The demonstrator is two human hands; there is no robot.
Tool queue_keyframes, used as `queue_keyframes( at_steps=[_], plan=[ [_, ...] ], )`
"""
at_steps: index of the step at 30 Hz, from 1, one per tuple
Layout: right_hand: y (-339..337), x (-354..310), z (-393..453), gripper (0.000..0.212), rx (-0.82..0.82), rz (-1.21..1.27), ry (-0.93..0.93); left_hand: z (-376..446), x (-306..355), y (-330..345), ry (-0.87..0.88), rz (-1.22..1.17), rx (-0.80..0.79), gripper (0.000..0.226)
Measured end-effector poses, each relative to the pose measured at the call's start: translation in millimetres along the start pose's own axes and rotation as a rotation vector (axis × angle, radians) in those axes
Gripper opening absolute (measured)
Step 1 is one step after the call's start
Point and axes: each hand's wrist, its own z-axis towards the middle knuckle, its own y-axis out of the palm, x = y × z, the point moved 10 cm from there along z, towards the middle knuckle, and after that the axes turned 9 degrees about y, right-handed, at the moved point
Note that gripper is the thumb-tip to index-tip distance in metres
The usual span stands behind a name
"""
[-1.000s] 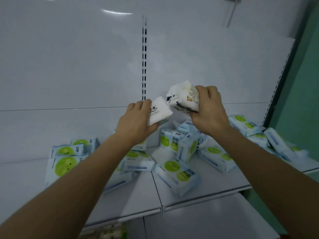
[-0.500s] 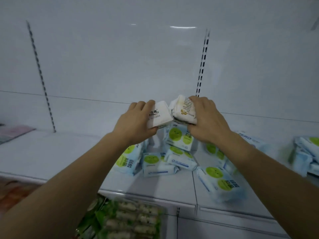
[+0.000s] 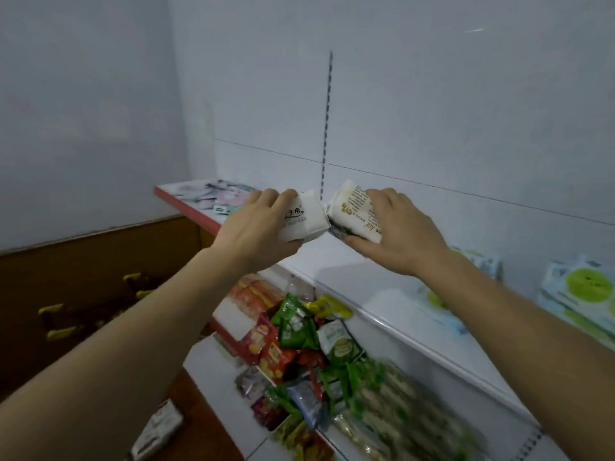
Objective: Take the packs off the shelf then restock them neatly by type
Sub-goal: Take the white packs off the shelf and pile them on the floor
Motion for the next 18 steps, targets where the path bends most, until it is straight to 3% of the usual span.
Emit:
queue_keyframes(
  at_steps=[9,18],
  plan=[
    [94,-256,59,0.079,-0.098,0.101,-0.293,-150,-206,-52,-0.335,0.141,-0.106,0.087],
    [228,-415,64,0.078,-0.297,0.175,-0.442,-275,-337,-25,-0.608,0.153,-0.239,0.083]
  ],
)
